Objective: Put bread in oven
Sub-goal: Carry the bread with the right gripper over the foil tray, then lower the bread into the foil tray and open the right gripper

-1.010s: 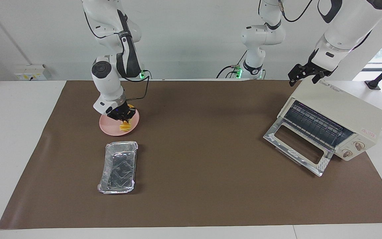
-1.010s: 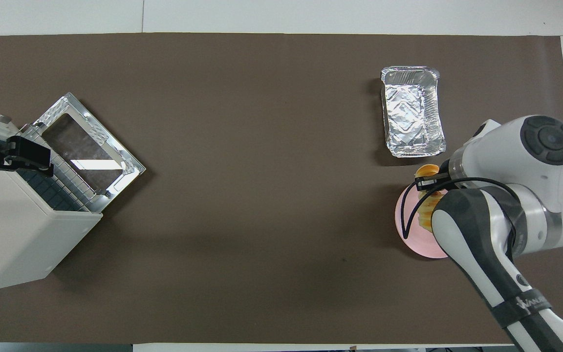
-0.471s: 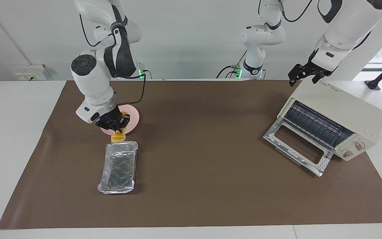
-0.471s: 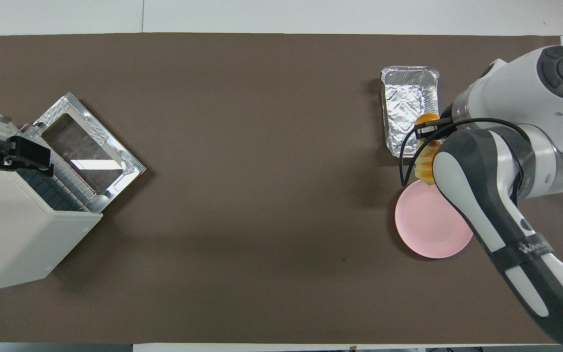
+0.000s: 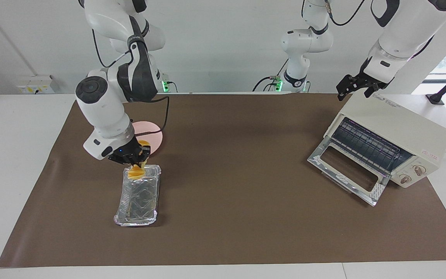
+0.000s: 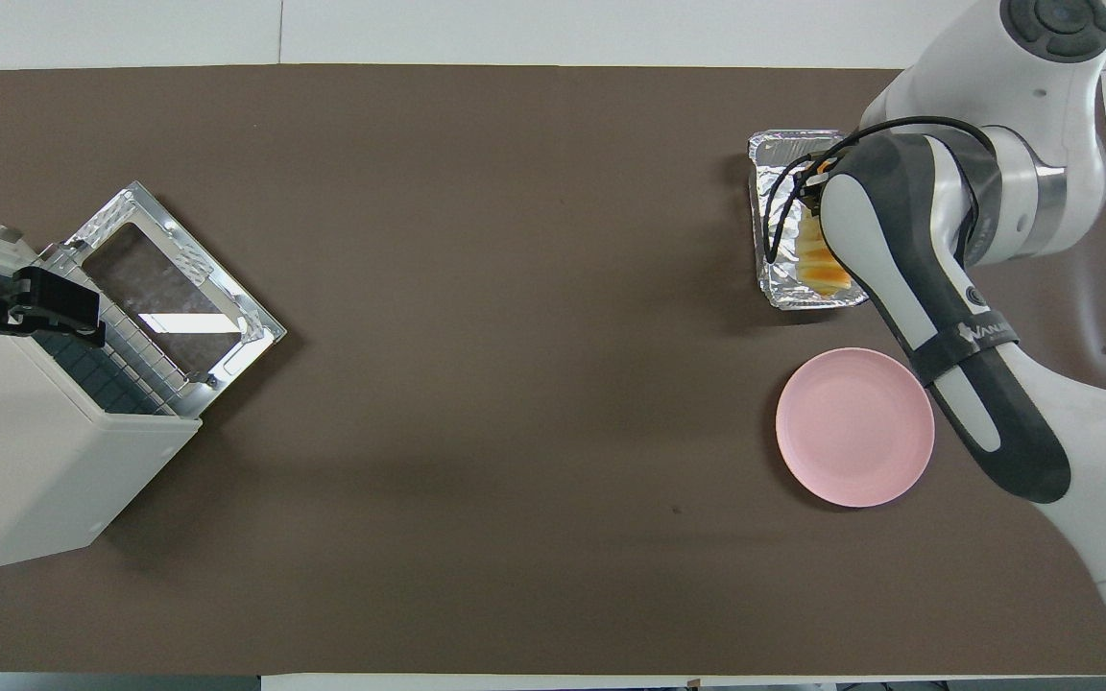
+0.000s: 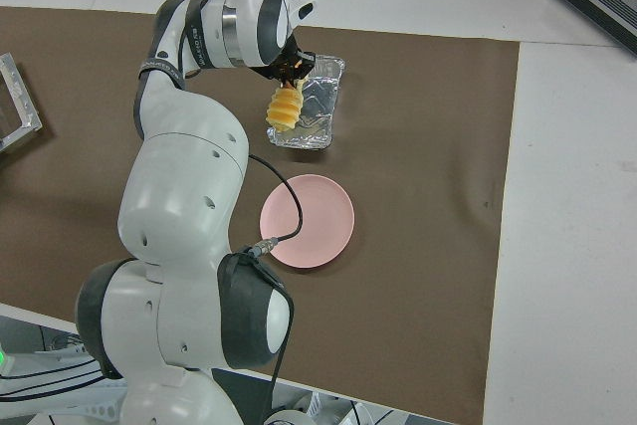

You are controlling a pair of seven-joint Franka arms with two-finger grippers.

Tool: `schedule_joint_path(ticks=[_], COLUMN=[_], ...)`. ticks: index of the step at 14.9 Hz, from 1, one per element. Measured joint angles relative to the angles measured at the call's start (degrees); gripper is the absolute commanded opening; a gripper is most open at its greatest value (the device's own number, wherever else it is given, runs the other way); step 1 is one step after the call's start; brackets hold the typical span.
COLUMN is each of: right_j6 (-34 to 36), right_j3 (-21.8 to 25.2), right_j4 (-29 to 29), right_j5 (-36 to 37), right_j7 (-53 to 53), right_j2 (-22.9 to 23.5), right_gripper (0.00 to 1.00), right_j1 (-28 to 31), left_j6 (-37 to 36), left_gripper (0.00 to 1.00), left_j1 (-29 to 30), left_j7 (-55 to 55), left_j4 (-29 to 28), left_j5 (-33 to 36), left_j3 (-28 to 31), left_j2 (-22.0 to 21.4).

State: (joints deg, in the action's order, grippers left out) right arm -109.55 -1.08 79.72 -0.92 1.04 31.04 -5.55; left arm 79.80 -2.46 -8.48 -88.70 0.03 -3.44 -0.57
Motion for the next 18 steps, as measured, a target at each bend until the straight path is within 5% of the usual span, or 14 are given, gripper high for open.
schedule_joint_path(ticks=[4, 11, 12, 13, 18], right_j6=[-3.79, -11.34, -11.59, -11.69, -11.14], right_j3=[0.12, 0.08, 0.08, 0.08, 0.14], right_j4=[-2.07, -0.28, 0.11, 0.37, 0.48], right_j5=[-0.04, -0.04, -0.04, -0.04, -0.04], right_j7=[-0.03, -0.03, -0.03, -0.03, -0.03], right_j2=[5.24, 6.75, 6.83, 6.85, 6.65], right_gripper=[0.00, 0.00, 0.36, 0.95, 1.00], right_j1=[1.09, 0.90, 0.86, 0.83, 0.93], left_j6=[0.00, 0.00, 0.00, 0.00, 0.00], left_gripper=[1.00, 1.00, 1.00, 1.00, 1.00], left_j1=[0.00, 0.00, 0.00, 0.00, 0.00], left_j7=[0.00, 0.00, 0.00, 0.00, 0.00], left_j4=[0.00, 0.00, 0.00, 0.00, 0.00], left_j5=[0.00, 0.00, 0.00, 0.00, 0.00], left_j3=[0.00, 0.00, 0.00, 0.00, 0.00], left_j2=[0.00, 0.00, 0.00, 0.00, 0.00])
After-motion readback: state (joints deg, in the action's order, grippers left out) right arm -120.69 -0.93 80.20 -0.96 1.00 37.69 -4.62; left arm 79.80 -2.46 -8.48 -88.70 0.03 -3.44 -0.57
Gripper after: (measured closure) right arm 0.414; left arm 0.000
